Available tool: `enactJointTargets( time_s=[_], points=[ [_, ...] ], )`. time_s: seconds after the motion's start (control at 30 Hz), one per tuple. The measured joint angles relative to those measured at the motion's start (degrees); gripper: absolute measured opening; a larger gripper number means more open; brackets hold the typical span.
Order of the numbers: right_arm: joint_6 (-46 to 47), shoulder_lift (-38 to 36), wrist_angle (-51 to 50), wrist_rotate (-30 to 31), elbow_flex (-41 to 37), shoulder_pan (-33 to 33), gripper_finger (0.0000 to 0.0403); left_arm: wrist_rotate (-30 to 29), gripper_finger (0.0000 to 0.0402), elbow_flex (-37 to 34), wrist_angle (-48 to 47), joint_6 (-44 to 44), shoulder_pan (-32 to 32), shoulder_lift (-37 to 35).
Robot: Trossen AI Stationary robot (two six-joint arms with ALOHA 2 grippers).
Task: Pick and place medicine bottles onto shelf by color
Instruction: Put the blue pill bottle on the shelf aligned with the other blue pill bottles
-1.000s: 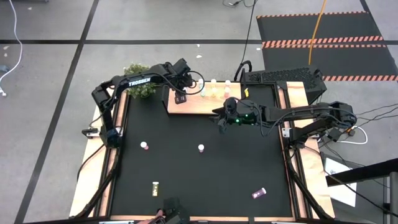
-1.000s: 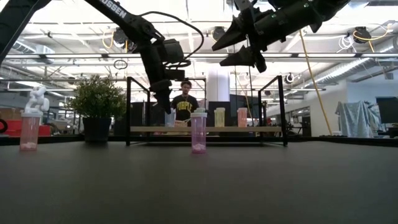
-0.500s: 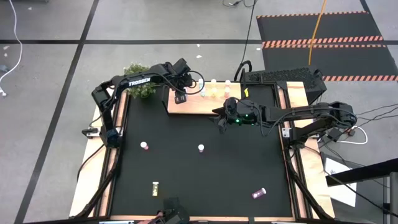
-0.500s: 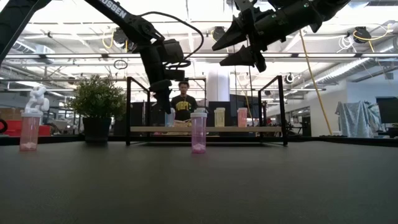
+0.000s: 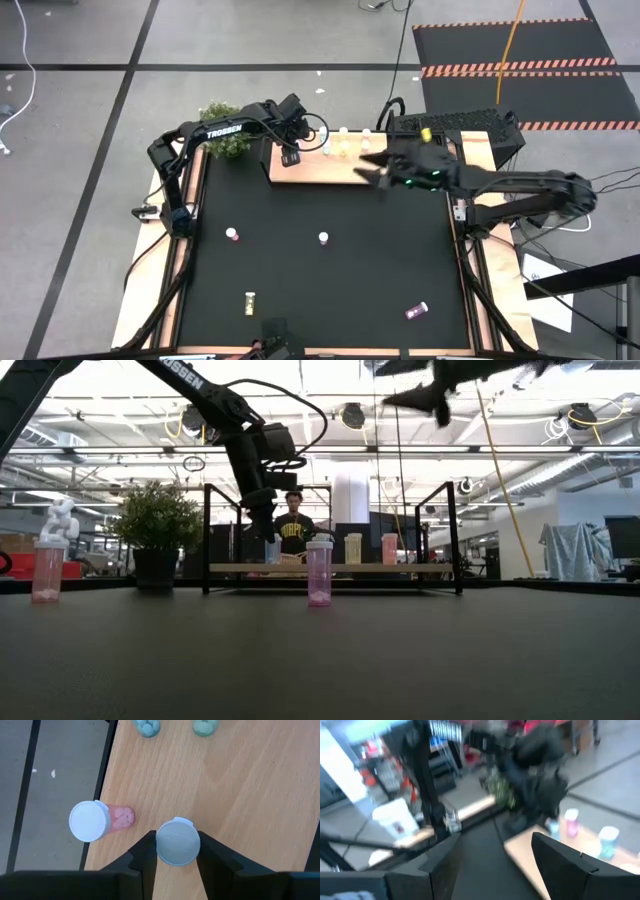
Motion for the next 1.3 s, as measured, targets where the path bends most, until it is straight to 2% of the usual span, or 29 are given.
enactJointTargets(
  time_s=[0.13, 0.3, 0.43, 0.57, 0.73, 0.83, 0.97, 1.07, 1.3],
  points=[
    [0.0, -7.0, -1.6, 0.1, 0.0, -2.0, 0.0235, 0.0, 0.0120, 0.0, 0.0, 0.0, -0.3, 0.0],
    [0.3, -11.6, -6.1, 2.0, 0.1, -3.2, 0.0235, -0.3, 0.0125, 3.0, -3.2, -1.7, -2.3, 0.0],
    [0.4, -12.0, -9.9, 4.3, 0.1, -3.2, 0.0235, -0.4, 0.0126, 7.0, -6.1, -0.6, -8.2, -0.1],
    [0.4, -10.6, -10.6, 4.5, 0.1, -3.2, 0.0235, -2.6, 0.0126, 9.4, -2.9, -0.7, -14.1, 0.1],
    [0.2, -8.5, -10.5, 4.5, 0.1, -3.2, 0.0235, -5.4, 0.0126, 13.1, -1.2, -4.4, -16.7, 6.0],
    [0.8, -7.5, -10.4, 4.4, 0.1, -3.2, 0.0235, -8.4, 0.0127, 16.8, -3.6, -5.2, -17.4, 10.6],
    [3.0, -7.1, -10.5, 3.7, 0.1, -3.0, 0.0235, -9.0, 0.0127, 21.5, -7.8, -6.2, -17.0, 13.6],
    [4.4, -7.1, -10.9, 1.2, 0.1, -3.0, 0.0235, -9.0, 0.0127, 23.3, -7.8, -6.2, -16.3, 14.0],
    [5.0, -7.1, -11.3, 1.2, 0.1, -1.9, 0.0235, -7.0, 0.0127, 24.4, -8.2, -7.2, -13.9, 14.0]
  ],
)
